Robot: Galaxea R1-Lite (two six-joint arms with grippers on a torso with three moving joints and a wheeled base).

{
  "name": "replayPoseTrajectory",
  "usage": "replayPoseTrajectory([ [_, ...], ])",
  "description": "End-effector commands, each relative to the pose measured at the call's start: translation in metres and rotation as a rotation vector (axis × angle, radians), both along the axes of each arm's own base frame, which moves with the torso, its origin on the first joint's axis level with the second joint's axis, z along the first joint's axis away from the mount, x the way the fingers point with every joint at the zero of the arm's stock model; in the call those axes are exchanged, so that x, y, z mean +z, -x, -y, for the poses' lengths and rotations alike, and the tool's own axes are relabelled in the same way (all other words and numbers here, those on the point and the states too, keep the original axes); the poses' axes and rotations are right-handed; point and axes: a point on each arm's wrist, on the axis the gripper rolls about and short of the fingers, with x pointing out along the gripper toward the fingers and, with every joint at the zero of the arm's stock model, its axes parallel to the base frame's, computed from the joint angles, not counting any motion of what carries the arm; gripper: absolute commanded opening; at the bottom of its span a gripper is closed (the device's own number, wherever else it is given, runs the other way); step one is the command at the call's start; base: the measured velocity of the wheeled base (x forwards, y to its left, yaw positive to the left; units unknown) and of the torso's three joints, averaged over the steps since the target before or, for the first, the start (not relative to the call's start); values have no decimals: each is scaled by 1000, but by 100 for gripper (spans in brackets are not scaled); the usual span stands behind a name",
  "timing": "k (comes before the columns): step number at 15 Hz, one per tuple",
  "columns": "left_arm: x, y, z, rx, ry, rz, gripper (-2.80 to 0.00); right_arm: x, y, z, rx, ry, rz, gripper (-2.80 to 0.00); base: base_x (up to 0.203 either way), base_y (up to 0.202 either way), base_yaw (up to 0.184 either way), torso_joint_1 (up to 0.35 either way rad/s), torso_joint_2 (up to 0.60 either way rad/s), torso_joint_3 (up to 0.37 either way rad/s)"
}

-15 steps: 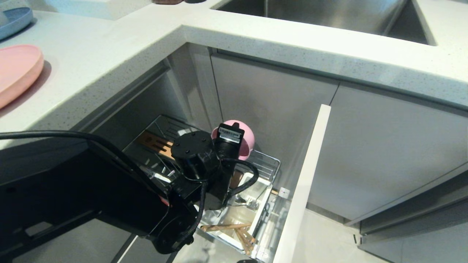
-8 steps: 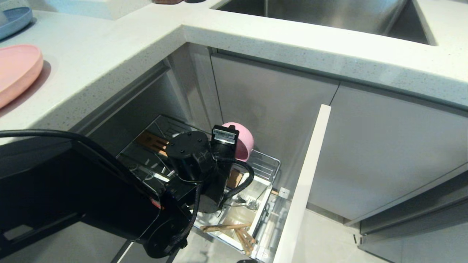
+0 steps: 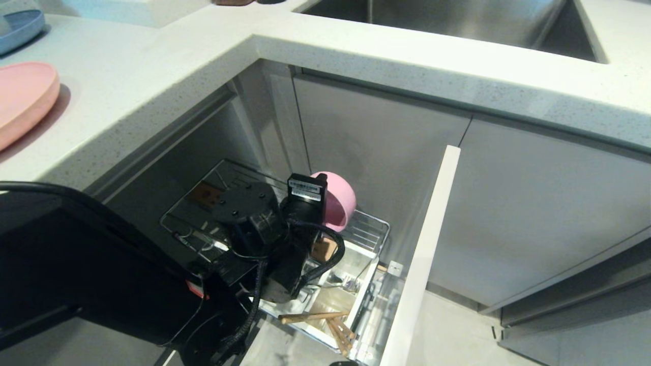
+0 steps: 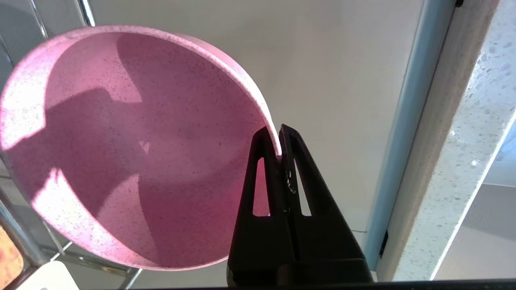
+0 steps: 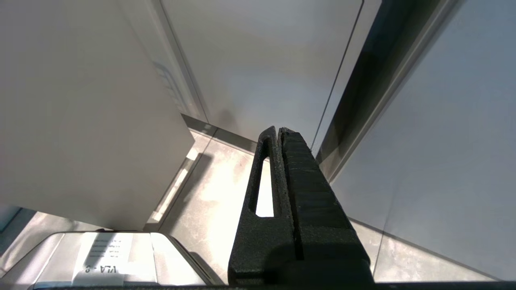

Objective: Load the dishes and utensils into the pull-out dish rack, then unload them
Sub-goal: Pick up the bowl and place it in the cupboard

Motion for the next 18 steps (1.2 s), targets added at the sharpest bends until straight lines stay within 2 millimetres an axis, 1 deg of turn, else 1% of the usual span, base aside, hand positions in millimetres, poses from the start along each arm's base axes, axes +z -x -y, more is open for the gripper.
replayPoseTrajectory([
  [1, 0, 2, -1, -2, 29, -8, -280, 0, 0, 0, 1, 1, -2, -280, 0, 0, 0, 0, 0, 0],
  [4, -10, 0, 1, -7, 27, -37, -280, 0, 0, 0, 1, -1, -2, -280, 0, 0, 0, 0, 0, 0],
  [9, -15, -2, 2, -18, 31, -54, -280, 0, 0, 0, 0, -1, -1, -280, 0, 0, 0, 0, 0, 0],
  [13, -25, -4, 5, -19, 18, -75, -280, 0, 0, 0, 1, 0, -1, -280, 0, 0, 0, 0, 0, 0],
  [18, -28, -6, 5, -17, 11, -85, -280, 0, 0, 0, 0, 0, -2, -280, 0, 0, 0, 0, 0, 0],
])
